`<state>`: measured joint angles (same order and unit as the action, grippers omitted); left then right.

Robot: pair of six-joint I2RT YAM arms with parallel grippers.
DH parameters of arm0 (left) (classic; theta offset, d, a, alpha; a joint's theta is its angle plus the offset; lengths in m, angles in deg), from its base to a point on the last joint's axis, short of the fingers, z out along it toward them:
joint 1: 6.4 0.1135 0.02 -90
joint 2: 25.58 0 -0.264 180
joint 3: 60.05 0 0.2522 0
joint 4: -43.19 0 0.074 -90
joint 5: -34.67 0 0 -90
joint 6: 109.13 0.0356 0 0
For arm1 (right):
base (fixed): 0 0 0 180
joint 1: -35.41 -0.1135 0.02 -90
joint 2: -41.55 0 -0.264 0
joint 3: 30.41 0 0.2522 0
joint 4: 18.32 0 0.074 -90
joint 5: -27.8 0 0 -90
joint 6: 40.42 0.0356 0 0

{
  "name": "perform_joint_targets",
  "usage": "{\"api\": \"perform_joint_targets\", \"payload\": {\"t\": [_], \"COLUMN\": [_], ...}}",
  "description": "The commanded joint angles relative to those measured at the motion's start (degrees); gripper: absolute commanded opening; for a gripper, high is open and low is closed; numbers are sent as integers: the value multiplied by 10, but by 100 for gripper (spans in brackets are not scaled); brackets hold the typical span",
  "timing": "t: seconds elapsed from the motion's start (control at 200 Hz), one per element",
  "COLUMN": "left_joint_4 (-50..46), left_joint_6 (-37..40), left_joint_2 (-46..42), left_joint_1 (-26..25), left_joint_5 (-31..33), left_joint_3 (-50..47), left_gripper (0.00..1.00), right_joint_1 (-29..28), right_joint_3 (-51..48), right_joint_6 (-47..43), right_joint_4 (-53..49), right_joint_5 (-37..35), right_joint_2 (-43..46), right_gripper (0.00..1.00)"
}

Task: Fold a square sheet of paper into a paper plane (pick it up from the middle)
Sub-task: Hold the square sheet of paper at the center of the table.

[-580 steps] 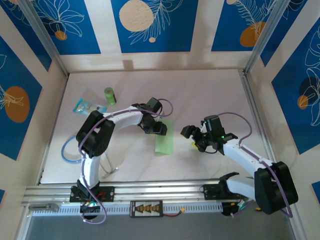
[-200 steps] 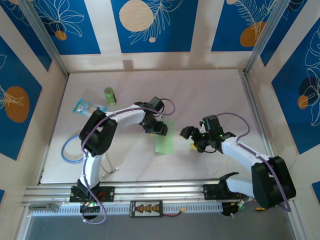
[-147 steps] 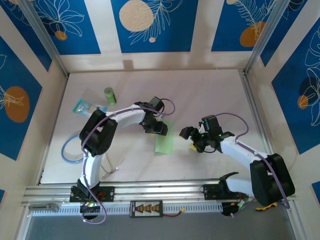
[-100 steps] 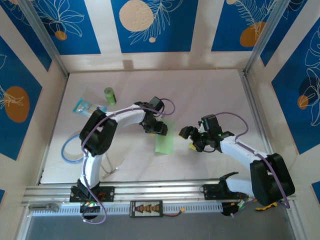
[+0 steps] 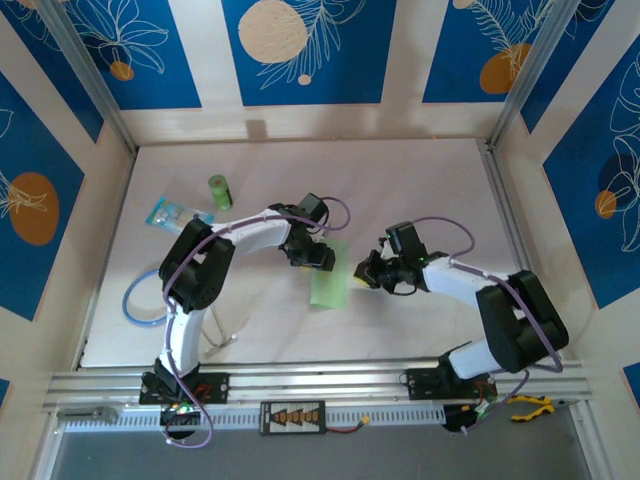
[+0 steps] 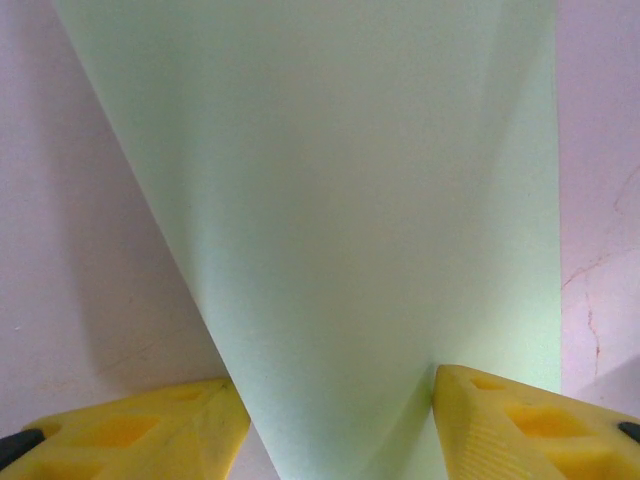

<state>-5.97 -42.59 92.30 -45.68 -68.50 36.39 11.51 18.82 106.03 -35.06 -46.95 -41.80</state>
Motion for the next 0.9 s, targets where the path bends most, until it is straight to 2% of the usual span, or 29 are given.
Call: {"api": "perform_joint_targets", "payload": {"t": [0.0,0.265,0.66,0.895], "left_joint_4": [20,17,17,20], "left_joint_6": [14,15,14,11], "left_joint_2": [45,47,52,49], "left_joint_1": [2,2,1,1], "left_joint_5": [52,54,53,52], "left_joint_3": [-10,-9,-7,-8], "left_gripper": [58,58,58,58], "right_joint_1": [-15,-32,-42,-49], "right_joint_3": [33,79,102,94], "right_joint_6": [-6,-12,-14,-40], "right_joint_4": [15,24,38,-37], "right_joint_5": [-1,-2,16,-48], "right_joint_2": [-41,-112,-169,-184], "right_gripper": [0,0,0,0]}}
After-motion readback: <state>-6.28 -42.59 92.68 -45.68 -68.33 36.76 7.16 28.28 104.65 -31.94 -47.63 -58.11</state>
